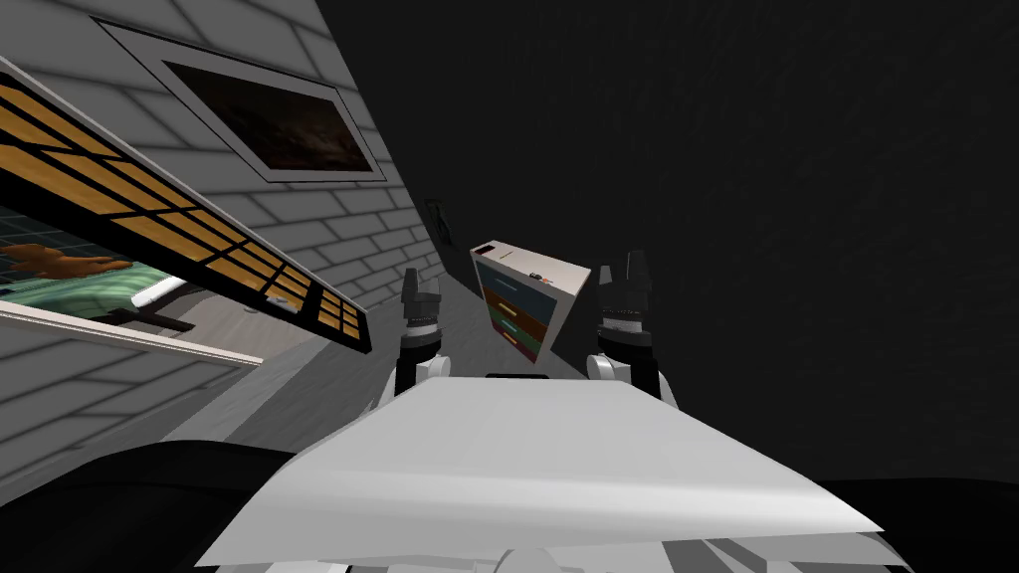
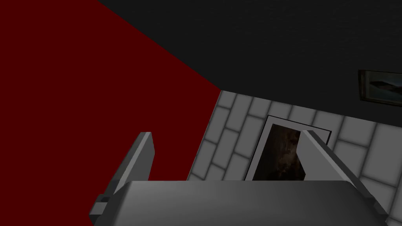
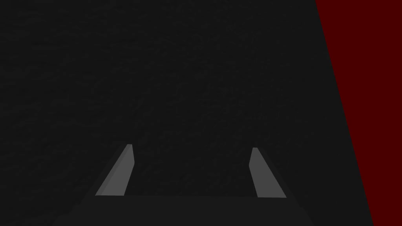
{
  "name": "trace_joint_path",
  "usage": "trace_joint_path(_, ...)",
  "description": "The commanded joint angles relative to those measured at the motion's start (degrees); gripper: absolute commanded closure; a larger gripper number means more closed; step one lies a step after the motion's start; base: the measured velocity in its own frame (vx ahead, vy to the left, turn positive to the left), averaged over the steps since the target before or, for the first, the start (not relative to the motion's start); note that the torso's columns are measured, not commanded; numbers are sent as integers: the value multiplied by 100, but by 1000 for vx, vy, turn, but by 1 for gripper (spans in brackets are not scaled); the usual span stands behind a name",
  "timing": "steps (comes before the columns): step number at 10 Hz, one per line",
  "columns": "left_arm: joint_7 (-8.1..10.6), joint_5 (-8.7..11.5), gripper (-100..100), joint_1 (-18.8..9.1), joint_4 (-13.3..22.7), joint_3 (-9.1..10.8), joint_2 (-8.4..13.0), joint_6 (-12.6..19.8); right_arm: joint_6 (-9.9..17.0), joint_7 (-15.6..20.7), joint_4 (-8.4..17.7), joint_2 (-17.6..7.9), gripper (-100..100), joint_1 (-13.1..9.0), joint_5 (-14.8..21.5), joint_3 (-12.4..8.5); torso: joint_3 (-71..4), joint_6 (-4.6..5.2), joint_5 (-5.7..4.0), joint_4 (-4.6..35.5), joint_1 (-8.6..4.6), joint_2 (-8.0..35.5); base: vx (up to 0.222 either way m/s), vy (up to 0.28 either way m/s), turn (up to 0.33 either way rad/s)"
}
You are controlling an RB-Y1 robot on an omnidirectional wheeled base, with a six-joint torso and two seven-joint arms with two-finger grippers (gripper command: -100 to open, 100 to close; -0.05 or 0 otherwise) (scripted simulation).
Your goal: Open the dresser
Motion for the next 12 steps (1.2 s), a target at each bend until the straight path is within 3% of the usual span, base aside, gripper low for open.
trace_joint_path(1,0,0,0,0,0,0,0,0,0,0,0,0,0,0,0,0,-467,0,0,235,0,232,0,0,0)
trace_joint_path(9,0,0,0,0,-2,0,0,-1,-1,0,-2,0,0,0,0,0,-7073,0,0,3537,0,3539,0,0,0)
trace_joint_path(10,35,-10,-100,8,-52,-9,216,130,-1,0,-2,0,0,0,0,0,-7919,0,0,3960,0,3962,16,-1,-85)
trace_joint_path(12,84,-25,-100,20,-110,-21,393,315,0,0,1,0,0,1,0,0,-8428,0,0,4204,0,4204,20,-3,-88)
